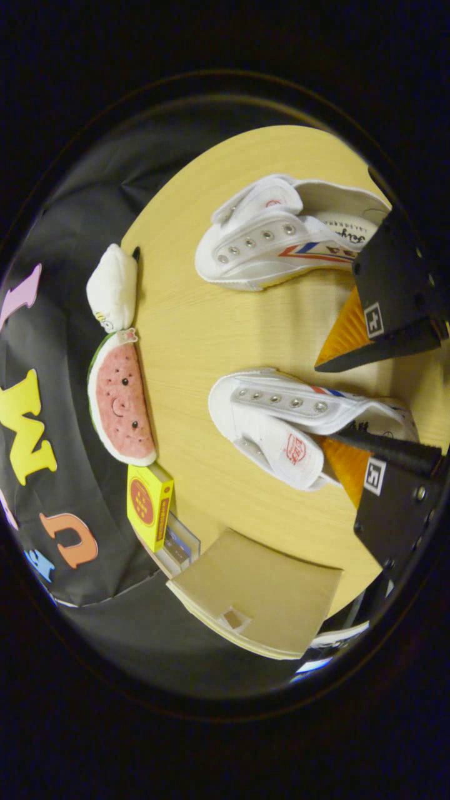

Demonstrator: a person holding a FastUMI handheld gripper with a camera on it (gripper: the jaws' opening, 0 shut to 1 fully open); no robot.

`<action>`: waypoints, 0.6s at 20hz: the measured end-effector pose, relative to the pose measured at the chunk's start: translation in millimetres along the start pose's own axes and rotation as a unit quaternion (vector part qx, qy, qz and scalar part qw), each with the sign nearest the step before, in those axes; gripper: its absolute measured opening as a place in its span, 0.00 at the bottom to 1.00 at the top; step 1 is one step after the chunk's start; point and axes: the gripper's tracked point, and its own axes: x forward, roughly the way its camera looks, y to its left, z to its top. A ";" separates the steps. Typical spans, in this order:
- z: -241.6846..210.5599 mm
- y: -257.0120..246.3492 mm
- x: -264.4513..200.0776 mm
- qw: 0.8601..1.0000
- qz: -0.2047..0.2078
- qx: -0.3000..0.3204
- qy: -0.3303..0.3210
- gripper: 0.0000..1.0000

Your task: Open the storage box then place both shoes into the box .Put the left shoe in first, then the right shoe, with the right side of both shoes facing outward in a uniform manner.

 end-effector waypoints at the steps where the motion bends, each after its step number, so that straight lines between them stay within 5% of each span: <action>1: 0.1 0.3 1.4 1.000 -0.004 0.009 0.007 0.41; 6: 1.4 0.8 -1.6 0.997 -0.020 0.069 0.038 0.02; 12: 10.6 14.9 -28.1 0.988 -0.002 0.147 0.052 0.00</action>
